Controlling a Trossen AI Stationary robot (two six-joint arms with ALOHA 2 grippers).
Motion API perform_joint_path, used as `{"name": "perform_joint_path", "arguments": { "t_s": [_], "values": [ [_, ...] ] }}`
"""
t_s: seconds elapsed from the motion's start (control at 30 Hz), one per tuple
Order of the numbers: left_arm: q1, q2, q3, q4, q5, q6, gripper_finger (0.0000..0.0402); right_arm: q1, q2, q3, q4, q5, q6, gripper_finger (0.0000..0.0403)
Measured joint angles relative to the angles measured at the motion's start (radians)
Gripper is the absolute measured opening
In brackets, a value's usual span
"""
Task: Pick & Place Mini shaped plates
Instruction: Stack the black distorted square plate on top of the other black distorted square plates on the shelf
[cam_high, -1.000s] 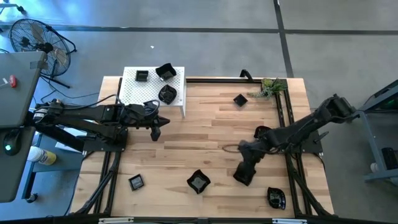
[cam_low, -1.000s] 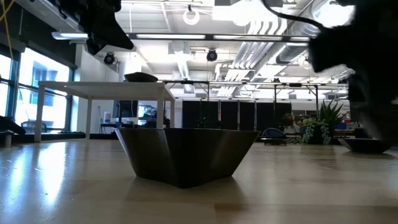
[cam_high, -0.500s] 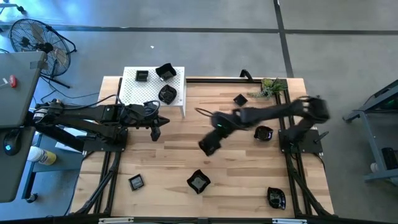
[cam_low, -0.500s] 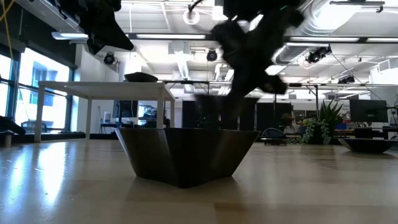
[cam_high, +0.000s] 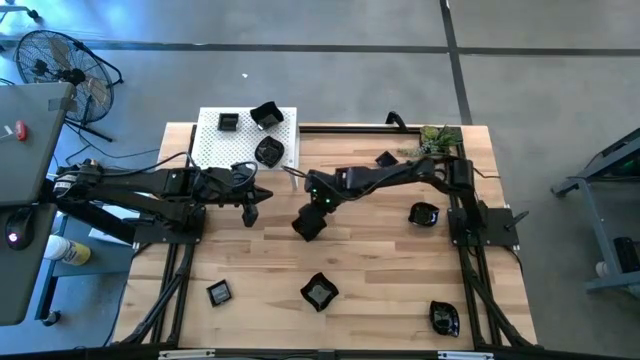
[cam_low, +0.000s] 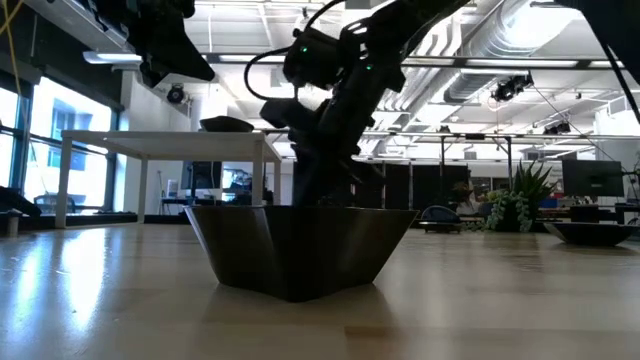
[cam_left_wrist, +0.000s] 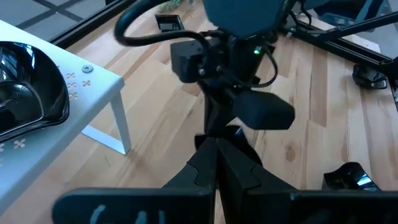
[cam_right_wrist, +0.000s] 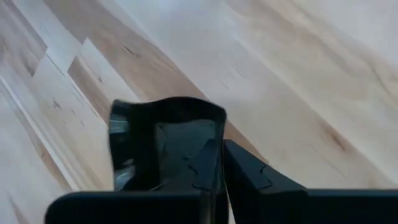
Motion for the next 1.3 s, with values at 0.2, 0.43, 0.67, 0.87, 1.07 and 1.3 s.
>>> {"name": "perform_joint_path", "arguments": {
  "t_s": [0.2,0.43,0.67,0.87,1.07,1.3],
  "values": [
    [0.000,0.000,0.000,-0.001,0.040,-0.001,0.0000,-0.008,-0.034,0.004,0.001,0.008,-0.027,0.0060],
    [0.000,0.035,0.000,-0.008,0.109,-0.091,0.0000,0.005,-0.252,-0.081,-0.005,0.043,-0.220,0.0031],
    [0.000,0.156,0.004,-0.010,0.105,-0.204,0.0001,0.005,-0.513,-0.401,0.149,0.085,-0.230,0.0019],
    [0.000,0.336,0.068,-0.014,0.080,-0.355,0.0025,-0.001,-0.715,-0.611,0.213,0.084,-0.194,0.0003],
    [0.000,0.509,0.148,-0.018,0.111,-0.421,0.0081,-0.001,-0.873,-0.744,0.247,0.085,-0.177,0.0008],
    [0.000,0.669,0.208,-0.019,0.133,-0.469,0.0101,-0.001,-0.981,-0.822,0.256,0.086,-0.178,0.0004]
  ]
}}
